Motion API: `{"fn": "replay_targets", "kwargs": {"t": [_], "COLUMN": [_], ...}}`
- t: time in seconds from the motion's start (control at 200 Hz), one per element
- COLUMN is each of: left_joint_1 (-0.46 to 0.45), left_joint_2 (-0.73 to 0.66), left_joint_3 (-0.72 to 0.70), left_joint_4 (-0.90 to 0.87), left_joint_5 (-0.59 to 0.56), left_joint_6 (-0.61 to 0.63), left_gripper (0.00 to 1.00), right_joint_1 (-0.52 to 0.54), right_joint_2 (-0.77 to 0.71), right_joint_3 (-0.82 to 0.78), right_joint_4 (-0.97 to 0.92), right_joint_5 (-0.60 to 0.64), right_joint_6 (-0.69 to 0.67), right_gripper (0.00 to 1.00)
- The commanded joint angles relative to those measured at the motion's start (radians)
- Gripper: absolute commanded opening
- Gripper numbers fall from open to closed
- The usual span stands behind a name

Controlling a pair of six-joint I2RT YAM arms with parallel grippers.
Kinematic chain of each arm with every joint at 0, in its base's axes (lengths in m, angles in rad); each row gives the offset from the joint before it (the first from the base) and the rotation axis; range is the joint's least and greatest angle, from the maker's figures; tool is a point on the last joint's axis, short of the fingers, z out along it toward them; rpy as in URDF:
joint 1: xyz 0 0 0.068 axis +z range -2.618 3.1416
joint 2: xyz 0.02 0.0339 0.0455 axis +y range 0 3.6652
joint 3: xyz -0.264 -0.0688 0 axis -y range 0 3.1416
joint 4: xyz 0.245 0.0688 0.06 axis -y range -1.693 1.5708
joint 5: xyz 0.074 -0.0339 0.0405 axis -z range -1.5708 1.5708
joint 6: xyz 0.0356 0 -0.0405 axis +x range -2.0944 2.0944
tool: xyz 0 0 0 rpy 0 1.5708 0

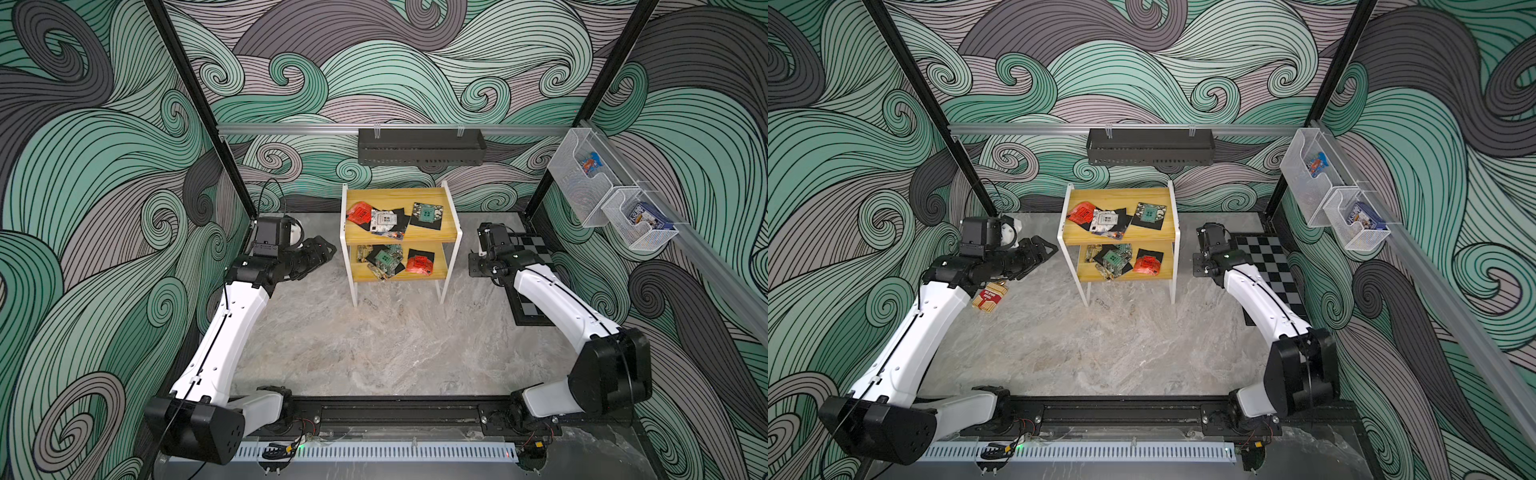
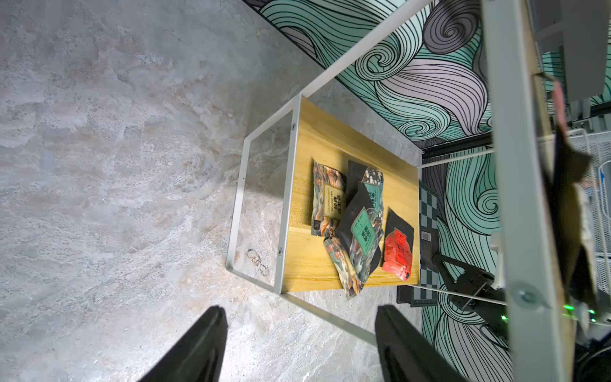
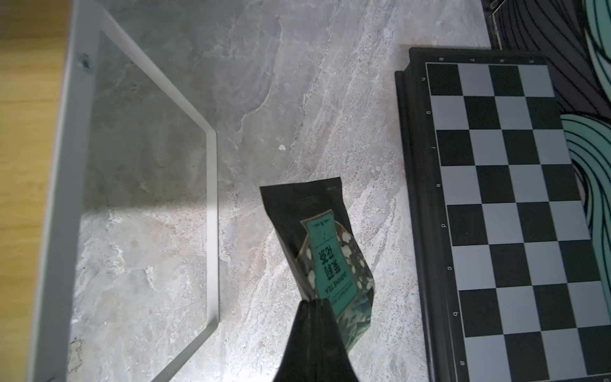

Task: Remove the tea bags from the shelf
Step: Place the tea bag at the center of the board.

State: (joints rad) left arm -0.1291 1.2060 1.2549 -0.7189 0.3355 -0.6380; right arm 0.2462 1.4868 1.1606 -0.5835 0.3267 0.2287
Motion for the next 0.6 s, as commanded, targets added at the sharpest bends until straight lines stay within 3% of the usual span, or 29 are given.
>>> {"fn": "replay_targets", "kwargs": {"t": [0.0, 0.595], "left_joint_1": [0.008, 0.008], "left_joint_2": [-0.011, 0.036], "left_joint_3": [0.006, -0.013], "left_joint_4": [0.02, 0.045], "left_joint_5": [-0.012, -0.021], "left_joint_6": [-0.004, 0.001], "left_gripper": [0.74, 0.73], "right_joint_1": [-0.004, 0.004], "right_joint_2": [0.035, 0.276], "right_joint_3": [-0.008, 0.025], "right_joint_4": [0.073, 0.155], "right_joint_5": [-0.016, -0.127], "right_joint_6": [0.036, 0.107], "right_gripper": [0.0, 0.0]}}
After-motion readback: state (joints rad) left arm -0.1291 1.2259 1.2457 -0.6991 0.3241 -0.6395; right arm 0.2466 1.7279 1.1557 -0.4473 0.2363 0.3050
